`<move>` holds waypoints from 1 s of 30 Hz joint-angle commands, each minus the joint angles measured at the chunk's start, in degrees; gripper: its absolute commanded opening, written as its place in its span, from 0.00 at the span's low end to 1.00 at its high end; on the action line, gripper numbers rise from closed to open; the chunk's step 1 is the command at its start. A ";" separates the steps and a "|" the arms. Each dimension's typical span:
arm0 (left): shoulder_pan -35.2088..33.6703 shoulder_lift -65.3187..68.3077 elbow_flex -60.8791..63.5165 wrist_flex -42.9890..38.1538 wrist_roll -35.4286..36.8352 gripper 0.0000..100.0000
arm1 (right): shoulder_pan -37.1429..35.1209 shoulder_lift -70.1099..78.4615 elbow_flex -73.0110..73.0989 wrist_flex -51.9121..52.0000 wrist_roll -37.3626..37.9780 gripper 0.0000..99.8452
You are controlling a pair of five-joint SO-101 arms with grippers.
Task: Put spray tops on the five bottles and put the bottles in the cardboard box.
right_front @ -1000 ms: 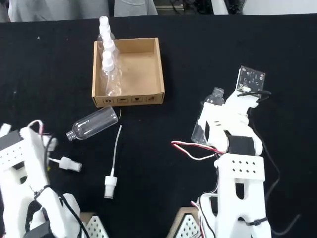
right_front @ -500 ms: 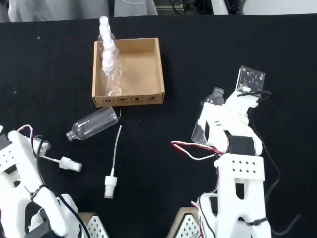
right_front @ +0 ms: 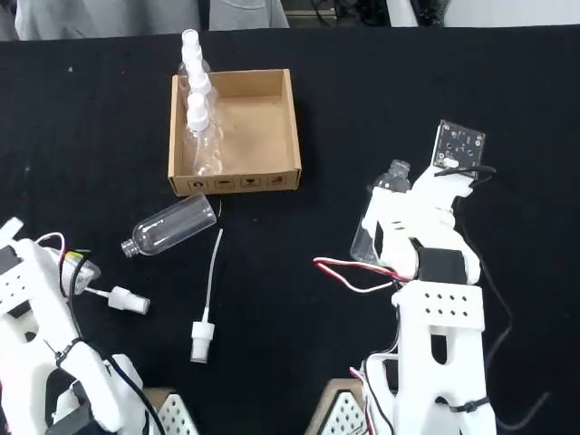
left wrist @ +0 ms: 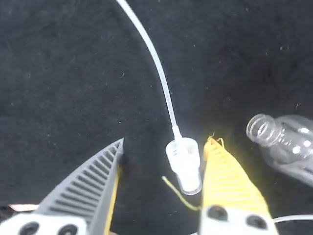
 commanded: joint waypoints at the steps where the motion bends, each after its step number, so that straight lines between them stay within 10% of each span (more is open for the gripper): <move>1: 2.33 0.09 -0.22 0.70 -3.60 0.23 | -1.49 -2.15 -0.40 -2.37 -0.09 0.06; 30: 5.23 0.18 -2.95 0.62 -54.95 0.17 | -1.49 -2.42 -0.04 -2.46 0.00 0.06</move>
